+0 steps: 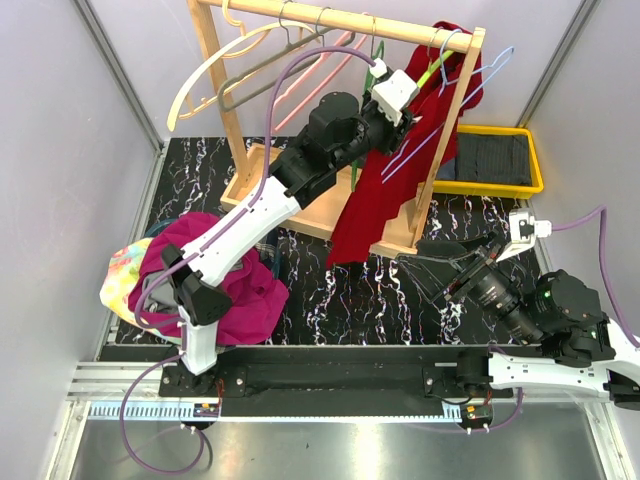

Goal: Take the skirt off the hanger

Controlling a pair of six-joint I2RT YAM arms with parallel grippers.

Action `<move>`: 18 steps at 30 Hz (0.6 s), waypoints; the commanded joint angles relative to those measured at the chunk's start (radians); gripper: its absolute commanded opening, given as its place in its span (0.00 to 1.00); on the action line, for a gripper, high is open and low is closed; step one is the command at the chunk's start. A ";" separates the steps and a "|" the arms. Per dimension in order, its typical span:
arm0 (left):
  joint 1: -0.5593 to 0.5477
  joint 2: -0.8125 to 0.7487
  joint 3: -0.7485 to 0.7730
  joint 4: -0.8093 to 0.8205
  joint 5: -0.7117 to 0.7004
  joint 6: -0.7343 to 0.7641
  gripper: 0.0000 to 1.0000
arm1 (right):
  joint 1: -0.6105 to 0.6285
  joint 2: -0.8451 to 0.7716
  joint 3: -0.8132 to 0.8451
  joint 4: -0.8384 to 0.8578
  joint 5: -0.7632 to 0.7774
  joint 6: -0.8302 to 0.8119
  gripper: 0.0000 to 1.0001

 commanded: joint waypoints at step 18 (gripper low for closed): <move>0.000 -0.079 0.039 0.068 -0.056 0.026 0.63 | 0.007 0.028 0.014 0.023 0.000 0.017 1.00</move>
